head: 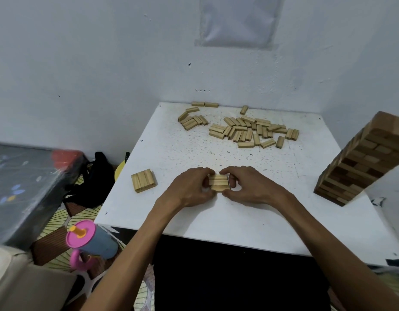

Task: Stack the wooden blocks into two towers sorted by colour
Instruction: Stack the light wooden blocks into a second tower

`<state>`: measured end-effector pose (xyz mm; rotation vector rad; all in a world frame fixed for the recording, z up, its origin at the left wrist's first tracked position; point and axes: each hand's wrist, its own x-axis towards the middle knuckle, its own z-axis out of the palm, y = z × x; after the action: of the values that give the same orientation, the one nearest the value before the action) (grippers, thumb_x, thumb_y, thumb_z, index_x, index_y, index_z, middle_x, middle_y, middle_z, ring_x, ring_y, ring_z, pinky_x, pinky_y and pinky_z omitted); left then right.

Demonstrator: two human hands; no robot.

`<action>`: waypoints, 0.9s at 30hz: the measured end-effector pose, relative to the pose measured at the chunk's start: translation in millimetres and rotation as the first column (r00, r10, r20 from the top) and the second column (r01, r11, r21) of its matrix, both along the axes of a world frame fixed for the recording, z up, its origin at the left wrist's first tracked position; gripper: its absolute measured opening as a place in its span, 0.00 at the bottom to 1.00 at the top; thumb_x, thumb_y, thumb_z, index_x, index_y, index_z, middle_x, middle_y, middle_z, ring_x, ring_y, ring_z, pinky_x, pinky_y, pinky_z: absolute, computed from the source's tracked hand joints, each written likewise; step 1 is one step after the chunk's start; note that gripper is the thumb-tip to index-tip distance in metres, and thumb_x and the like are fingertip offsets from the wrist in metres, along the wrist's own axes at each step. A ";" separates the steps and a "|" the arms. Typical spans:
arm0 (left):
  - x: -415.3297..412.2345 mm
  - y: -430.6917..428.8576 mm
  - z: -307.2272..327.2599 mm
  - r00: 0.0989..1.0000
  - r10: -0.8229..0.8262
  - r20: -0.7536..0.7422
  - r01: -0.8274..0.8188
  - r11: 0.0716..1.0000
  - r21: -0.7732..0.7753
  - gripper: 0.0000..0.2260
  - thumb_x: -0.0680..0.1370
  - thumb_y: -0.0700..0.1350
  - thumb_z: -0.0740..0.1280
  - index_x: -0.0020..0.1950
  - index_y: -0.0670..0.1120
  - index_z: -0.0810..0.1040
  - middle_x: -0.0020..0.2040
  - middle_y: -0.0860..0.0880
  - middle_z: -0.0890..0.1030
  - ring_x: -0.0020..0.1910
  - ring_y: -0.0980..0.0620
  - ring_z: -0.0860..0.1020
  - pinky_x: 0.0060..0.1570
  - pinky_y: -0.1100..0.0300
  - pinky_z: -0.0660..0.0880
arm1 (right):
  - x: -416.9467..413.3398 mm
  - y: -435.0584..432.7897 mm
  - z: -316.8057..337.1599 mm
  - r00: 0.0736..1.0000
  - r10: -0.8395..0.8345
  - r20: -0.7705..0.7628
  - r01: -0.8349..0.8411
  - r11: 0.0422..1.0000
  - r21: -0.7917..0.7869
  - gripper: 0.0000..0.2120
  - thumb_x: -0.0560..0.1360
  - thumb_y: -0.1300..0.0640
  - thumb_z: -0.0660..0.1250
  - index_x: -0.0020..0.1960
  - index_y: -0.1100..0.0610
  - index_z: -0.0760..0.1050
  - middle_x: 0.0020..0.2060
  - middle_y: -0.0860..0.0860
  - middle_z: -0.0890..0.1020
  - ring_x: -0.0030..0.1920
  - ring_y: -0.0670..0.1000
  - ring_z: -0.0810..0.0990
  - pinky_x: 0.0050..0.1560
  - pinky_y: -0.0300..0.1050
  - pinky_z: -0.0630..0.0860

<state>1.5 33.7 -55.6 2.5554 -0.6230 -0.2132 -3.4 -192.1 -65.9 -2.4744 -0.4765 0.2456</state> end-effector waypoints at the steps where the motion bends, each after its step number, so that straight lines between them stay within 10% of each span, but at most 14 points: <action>1: 1.5 -0.2 0.6 1.000 -0.002 -0.013 0.002 1.000 -0.012 0.21 0.77 0.52 0.71 0.69 0.49 0.78 0.53 0.52 0.82 0.52 0.50 0.79 0.53 0.51 0.77 | 0.7 0.1 0.8 1.000 0.009 -0.007 -0.009 1.000 0.000 0.24 0.74 0.47 0.73 0.69 0.48 0.74 0.43 0.42 0.79 0.47 0.42 0.76 0.49 0.42 0.74; 27: 13.5 0.9 3.5 0.993 -0.093 -0.073 0.094 0.996 0.010 0.19 0.79 0.45 0.72 0.69 0.46 0.77 0.45 0.53 0.79 0.40 0.57 0.74 0.39 0.69 0.66 | 8.5 4.1 15.7 0.994 0.008 -0.112 -0.012 1.000 -0.029 0.26 0.75 0.52 0.77 0.71 0.52 0.74 0.40 0.45 0.82 0.41 0.42 0.79 0.49 0.44 0.76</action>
<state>15.1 34.6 -52.1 2.5212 -0.7166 -0.3413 5.1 -188.0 -50.2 -2.4719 -0.4407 0.3959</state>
